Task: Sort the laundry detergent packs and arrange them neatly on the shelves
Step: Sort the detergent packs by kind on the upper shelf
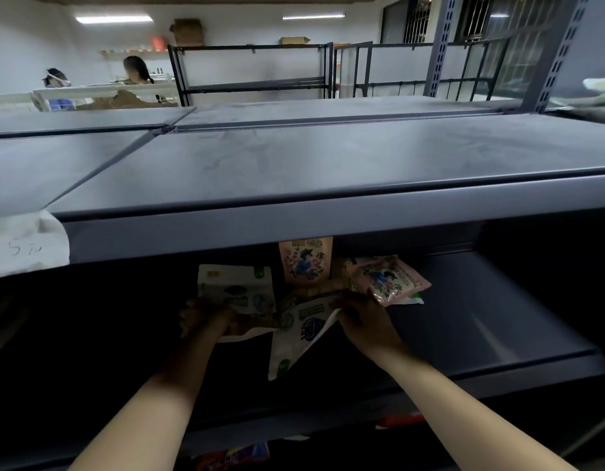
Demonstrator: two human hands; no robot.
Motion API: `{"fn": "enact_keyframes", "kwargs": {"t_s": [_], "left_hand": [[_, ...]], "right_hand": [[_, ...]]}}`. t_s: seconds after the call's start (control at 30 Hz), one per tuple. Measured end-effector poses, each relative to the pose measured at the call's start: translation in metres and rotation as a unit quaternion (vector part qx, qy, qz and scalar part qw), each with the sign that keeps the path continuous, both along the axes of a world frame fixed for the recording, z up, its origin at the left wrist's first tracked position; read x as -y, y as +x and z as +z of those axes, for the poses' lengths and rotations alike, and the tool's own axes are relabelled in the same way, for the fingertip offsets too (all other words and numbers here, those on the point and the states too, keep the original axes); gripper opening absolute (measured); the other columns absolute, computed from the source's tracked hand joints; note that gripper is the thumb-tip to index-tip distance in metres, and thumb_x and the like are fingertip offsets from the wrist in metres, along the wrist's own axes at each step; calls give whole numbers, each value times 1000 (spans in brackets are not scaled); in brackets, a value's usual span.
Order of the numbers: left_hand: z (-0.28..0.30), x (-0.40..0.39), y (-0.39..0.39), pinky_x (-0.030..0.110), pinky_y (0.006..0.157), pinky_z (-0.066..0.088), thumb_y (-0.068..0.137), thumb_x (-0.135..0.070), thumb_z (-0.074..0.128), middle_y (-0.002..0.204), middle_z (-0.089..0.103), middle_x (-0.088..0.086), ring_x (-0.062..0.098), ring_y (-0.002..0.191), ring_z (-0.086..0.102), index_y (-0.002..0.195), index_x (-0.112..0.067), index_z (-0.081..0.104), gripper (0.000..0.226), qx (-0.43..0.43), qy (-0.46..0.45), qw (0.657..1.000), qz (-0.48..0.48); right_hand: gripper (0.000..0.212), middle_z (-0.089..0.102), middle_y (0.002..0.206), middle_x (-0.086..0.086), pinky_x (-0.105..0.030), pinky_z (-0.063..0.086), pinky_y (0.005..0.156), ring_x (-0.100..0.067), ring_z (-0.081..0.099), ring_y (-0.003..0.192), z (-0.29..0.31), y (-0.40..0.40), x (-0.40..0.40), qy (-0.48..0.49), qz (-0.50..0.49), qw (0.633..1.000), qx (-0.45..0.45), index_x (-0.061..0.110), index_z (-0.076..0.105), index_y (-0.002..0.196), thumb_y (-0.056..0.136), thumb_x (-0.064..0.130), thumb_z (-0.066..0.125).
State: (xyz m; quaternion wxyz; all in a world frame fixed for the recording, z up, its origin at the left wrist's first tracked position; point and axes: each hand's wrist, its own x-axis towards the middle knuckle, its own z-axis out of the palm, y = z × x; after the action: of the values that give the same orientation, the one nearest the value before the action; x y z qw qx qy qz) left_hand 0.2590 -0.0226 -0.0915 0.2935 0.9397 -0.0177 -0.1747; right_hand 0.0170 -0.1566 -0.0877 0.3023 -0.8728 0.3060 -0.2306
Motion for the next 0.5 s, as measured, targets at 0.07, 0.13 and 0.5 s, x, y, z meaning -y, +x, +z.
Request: {"fn": "enact_keyframes", "kwargs": {"t_s": [0.07, 0.13, 0.5], "left_hand": [[-4, -4, 5, 42, 107, 35, 87, -31, 65, 145, 34, 21, 35, 131, 36, 142, -3, 33, 69, -49, -101, 993, -29], [-4, -13, 0, 44, 99, 44, 89, -16, 62, 133, 50, 24, 37, 120, 50, 131, 2, 50, 47, -61, -247, 967, 8], [9, -27, -84, 49, 84, 53, 77, 1, 67, 116, 63, 19, 34, 105, 60, 123, -3, 56, 47, 121, -412, 900, 74]], "right_hand": [[24, 64, 115, -2, -13, 32, 81, -16, 54, 110, 5, -2, 2, 18, -31, 998, 54, 16, 69, 108, 92, 14, 51], [23, 62, 115, -4, -21, 39, 85, -17, 55, 107, 10, -5, 3, 62, -55, 990, 113, 16, 66, 111, 94, 15, 51], [26, 58, 116, 0, -18, 44, 81, -13, 55, 106, 24, -38, 4, 162, -29, 956, 243, 12, 54, 123, 100, 11, 43]]}}
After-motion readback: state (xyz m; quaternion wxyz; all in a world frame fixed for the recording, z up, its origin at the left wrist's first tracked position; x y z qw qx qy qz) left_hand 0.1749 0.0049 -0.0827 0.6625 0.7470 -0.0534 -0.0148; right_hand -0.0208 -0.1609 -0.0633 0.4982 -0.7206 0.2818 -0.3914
